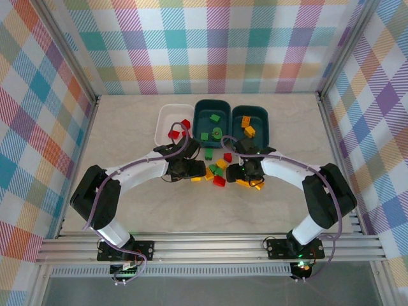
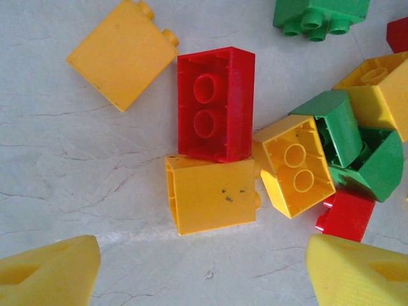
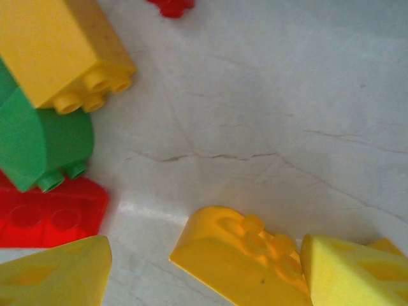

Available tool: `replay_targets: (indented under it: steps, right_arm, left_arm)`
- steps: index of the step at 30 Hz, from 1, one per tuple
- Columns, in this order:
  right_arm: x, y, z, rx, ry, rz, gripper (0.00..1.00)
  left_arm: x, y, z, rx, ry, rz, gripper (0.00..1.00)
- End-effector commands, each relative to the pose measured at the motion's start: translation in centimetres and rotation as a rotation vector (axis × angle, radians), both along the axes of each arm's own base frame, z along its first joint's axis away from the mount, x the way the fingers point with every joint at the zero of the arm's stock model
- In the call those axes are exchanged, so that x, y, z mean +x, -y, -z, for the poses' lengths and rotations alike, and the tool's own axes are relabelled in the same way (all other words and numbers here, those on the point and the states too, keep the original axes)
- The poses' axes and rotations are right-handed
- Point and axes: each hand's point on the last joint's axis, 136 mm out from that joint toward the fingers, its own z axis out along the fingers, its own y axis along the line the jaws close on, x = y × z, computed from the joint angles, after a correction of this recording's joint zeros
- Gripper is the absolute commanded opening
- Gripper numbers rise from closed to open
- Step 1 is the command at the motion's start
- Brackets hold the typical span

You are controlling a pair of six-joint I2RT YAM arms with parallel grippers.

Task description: Sort the legos into containers by color

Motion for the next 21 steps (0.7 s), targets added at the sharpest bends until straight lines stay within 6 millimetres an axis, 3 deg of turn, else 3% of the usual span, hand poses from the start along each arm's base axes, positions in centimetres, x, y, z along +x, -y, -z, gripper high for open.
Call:
replay_targets:
  steps: [1, 9, 18, 21]
  right_arm:
    - [-2.0, -1.0, -0.2, 0.071, -0.042, -0.047, 0.77]
    - [-4.4, -1.2, -0.2, 0.039, -0.083, -0.078, 0.73]
    - [-3.6, -1.0, 1.6, -0.12, -0.088, -0.086, 0.57]
    - [-3.2, -0.9, 1.5, -0.153, -0.067, -0.077, 0.45]
  left_arm:
    - [-0.3, -0.1, -0.5, -0.007, 0.018, 0.016, 0.84]
    - [-0.4, 0.0, -0.2, -0.018, 0.015, 0.012, 0.84]
    - [-0.5, -0.4, -0.5, -0.009, 0.026, 0.01, 0.84]
    - [-0.6, -0.6, -0.4, 0.001, 0.026, 0.011, 0.84]
